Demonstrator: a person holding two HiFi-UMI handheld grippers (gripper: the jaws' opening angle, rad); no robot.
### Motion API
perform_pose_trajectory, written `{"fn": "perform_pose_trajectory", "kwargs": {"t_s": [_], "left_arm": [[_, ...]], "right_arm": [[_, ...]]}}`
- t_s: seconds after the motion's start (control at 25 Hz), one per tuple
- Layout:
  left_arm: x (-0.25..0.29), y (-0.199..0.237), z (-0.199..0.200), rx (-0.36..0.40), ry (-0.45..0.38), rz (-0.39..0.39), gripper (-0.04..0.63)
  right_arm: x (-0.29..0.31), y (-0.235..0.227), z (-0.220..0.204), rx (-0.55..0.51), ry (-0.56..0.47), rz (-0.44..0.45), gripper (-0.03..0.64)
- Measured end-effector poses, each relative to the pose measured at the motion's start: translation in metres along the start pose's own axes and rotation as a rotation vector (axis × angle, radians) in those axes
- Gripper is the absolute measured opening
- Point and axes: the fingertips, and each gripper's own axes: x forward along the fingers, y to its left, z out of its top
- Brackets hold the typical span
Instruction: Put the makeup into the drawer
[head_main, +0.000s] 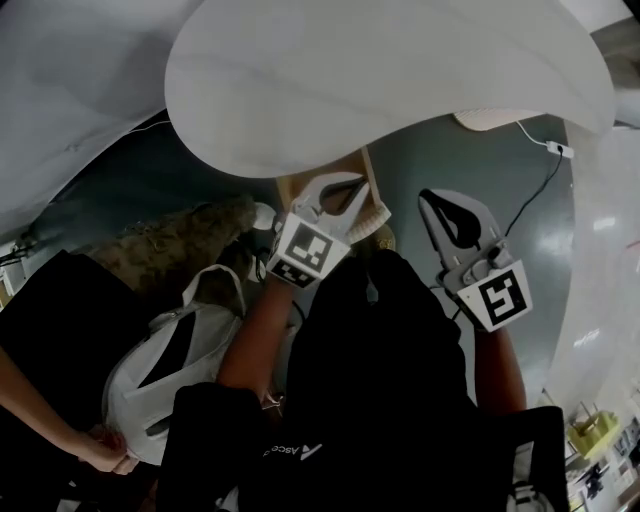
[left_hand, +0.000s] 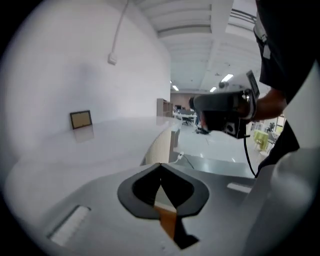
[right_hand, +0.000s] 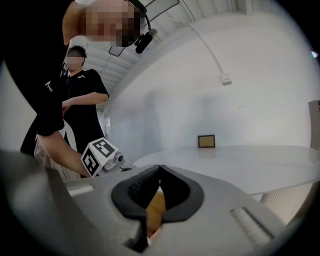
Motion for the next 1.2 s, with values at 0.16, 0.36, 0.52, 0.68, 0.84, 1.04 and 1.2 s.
{"fn": "perform_pose_trajectory", "kwargs": {"t_s": [0.16, 0.36, 0.52, 0.68, 0.84, 1.04, 1.2], "left_arm": [[-0.044, 0.016, 0.071, -0.016, -0.232, 0.092, 0.011], [-0.079, 0.021, 0.116, -0.046, -0.4, 0.22, 0.011], [-0.097, 0.024, 0.137, -0.06, -0.472, 0.299, 0.011], [-0.107, 0.028, 0.155, -0.054, -0.512, 0.347, 0.011], [-0.116, 0.029, 0.167, -0.042, -0.537, 0.374, 0.011], [-0.128, 0.027, 0.174, -0.039, -0.549, 0.399, 0.011], [-0.131, 0.026, 0.175, -0.035, -0.558, 0.414, 0.011]], "right_arm": [[0.005, 0.004, 0.029, -0.006, -0.028, 0.027, 0.003], [0.009, 0.008, 0.044, -0.03, -0.076, 0.082, 0.003], [0.015, 0.013, 0.059, -0.048, -0.113, 0.129, 0.003], [0.018, 0.016, 0.075, -0.05, -0.151, 0.167, 0.003], [0.02, 0.018, 0.083, -0.035, -0.176, 0.195, 0.003], [0.019, 0.02, 0.094, -0.026, -0.194, 0.204, 0.003], [0.02, 0.02, 0.094, -0.034, -0.206, 0.207, 0.003]]}}
